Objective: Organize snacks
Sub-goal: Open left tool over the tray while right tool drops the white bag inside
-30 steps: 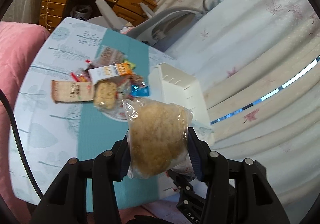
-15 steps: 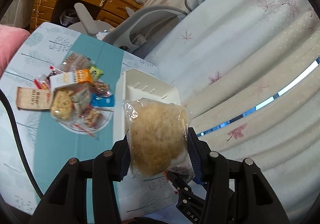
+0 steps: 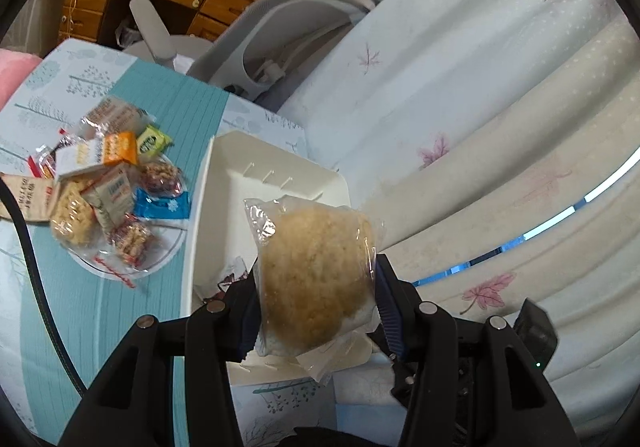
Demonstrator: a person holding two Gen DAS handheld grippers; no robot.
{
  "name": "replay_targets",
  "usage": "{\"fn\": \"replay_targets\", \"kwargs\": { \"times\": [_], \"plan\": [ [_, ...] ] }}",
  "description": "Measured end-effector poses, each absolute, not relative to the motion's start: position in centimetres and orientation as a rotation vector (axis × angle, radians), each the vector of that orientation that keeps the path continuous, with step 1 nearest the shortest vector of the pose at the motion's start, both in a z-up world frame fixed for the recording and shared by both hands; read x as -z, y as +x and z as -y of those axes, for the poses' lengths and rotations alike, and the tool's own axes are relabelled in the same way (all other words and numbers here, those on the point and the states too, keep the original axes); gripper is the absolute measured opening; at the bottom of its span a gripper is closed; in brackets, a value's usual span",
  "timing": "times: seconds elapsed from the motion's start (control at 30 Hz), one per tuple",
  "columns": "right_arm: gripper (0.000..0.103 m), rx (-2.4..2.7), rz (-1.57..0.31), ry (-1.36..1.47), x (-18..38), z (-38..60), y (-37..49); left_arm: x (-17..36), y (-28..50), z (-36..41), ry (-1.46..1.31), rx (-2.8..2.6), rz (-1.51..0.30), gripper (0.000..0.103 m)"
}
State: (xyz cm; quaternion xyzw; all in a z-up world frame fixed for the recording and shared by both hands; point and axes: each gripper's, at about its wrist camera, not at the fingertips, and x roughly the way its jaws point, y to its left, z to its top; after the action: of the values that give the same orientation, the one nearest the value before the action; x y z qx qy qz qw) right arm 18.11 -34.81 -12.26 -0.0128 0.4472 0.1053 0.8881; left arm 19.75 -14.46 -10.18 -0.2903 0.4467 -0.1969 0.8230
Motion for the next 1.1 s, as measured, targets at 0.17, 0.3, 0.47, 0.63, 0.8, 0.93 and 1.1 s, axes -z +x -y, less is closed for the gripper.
{"fn": "replay_targets", "kwargs": {
  "times": [0.17,0.3,0.47,0.63,0.8,0.93,1.1],
  "plan": [
    [0.042,-0.246,-0.930,-0.033,12.4,35.4,19.5,11.4,21.4,16.5,-0.570,0.418,-1.042,0.049],
    [0.042,-0.271,-0.934,-0.031,12.6,35.4,20.0,11.8,21.9,17.5,-0.530,0.419,-1.081,0.067],
    [0.043,-0.274,-0.952,-0.018,13.0,35.4,20.1,11.5,21.8,17.6,-0.509,0.425,-1.078,0.081],
    [0.053,-0.259,-0.966,-0.012,13.3,35.2,19.6,11.7,21.5,17.2,-0.505,0.427,-1.090,0.081],
    [0.056,-0.235,-0.985,0.002,13.5,34.7,18.7,11.8,20.6,16.2,-0.488,0.415,-1.115,0.081],
    [0.057,-0.210,-1.001,0.031,13.7,33.9,17.8,11.8,19.6,14.7,-0.463,0.410,-1.132,0.081],
    [0.064,-0.180,-1.006,0.070,13.7,32.3,16.4,11.8,18.4,12.5,-0.425,0.408,-1.159,0.082]
  ]
}}
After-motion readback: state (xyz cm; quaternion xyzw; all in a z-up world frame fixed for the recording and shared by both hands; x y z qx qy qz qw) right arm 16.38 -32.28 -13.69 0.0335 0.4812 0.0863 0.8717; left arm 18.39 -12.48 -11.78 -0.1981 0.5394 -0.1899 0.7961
